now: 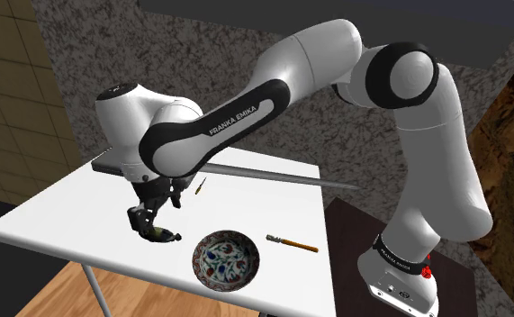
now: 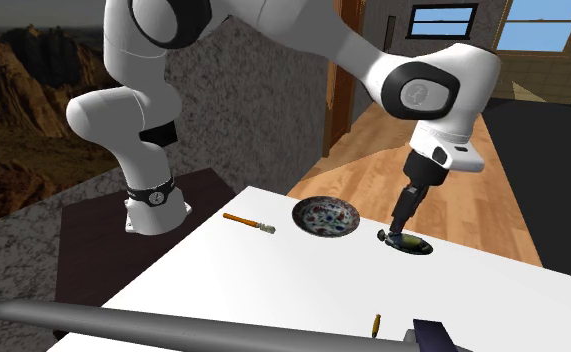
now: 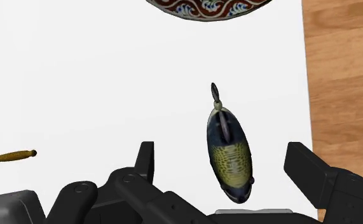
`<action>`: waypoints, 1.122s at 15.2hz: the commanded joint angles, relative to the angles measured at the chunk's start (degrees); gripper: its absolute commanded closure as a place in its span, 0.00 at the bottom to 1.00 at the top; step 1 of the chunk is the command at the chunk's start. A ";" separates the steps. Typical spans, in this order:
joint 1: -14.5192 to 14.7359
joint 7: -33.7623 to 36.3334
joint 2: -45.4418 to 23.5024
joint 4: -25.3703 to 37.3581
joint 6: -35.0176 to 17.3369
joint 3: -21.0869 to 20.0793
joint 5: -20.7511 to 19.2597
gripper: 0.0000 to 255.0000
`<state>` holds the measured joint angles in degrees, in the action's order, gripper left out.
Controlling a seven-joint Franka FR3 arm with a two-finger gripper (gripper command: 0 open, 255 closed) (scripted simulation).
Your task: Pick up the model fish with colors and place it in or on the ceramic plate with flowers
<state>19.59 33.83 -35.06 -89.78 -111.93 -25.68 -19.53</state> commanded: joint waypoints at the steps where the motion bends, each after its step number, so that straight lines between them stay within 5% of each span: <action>1: 2.53 0.64 -4.91 5.67 1.33 0.86 -1.73 0.00; 17: 2.82 1.45 -7.82 4.07 -2.95 1.88 -3.13 0.00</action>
<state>22.41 35.27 -42.88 -85.71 -114.88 -23.80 -22.65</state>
